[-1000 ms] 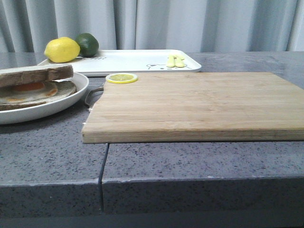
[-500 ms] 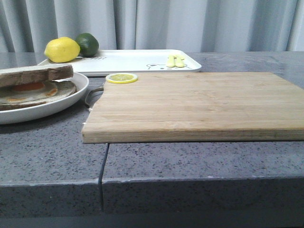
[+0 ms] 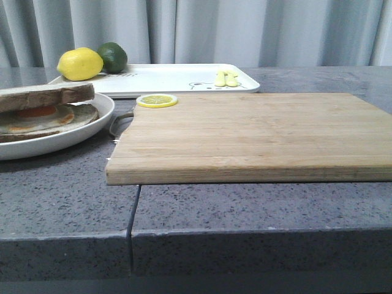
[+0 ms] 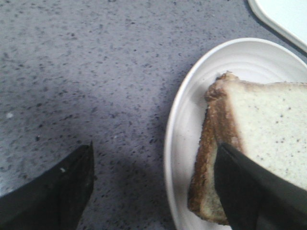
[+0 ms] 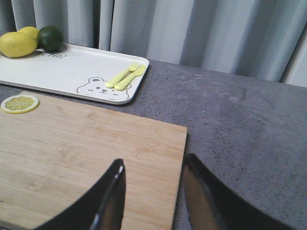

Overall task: Place bread and move sandwich to tray
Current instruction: 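Grasp the rim of the white plate with the left gripper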

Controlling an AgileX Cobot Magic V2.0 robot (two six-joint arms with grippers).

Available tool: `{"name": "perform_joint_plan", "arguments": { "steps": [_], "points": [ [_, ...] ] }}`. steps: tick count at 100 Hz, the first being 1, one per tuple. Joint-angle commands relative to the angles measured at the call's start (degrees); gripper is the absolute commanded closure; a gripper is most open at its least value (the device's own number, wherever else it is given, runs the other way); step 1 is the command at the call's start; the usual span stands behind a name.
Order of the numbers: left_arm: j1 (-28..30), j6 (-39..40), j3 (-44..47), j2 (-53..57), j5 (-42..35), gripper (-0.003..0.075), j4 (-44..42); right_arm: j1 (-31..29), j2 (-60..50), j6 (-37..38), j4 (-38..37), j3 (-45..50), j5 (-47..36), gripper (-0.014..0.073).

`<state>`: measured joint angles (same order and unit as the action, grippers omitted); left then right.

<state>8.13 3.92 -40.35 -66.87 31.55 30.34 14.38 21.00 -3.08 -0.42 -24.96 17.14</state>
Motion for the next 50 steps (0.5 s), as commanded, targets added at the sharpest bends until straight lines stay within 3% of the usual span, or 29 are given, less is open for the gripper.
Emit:
{"name": "perform_joint_plan", "arguments": {
  "steps": [1, 50],
  "points": [
    [-1.76, 0.41, -1.88, 0.16, -4.14, 0.0239, 1.60, -0.35, 0.32, 0.17, -0.57, -1.42, -4.32, 0.0279],
    [-2.68, 0.16, -1.88, -3.95, -5.29, 0.0315, 1.50, -0.35, 0.32, 0.17, -0.57, -1.42, -4.32, 0.0279]
  ]
}}
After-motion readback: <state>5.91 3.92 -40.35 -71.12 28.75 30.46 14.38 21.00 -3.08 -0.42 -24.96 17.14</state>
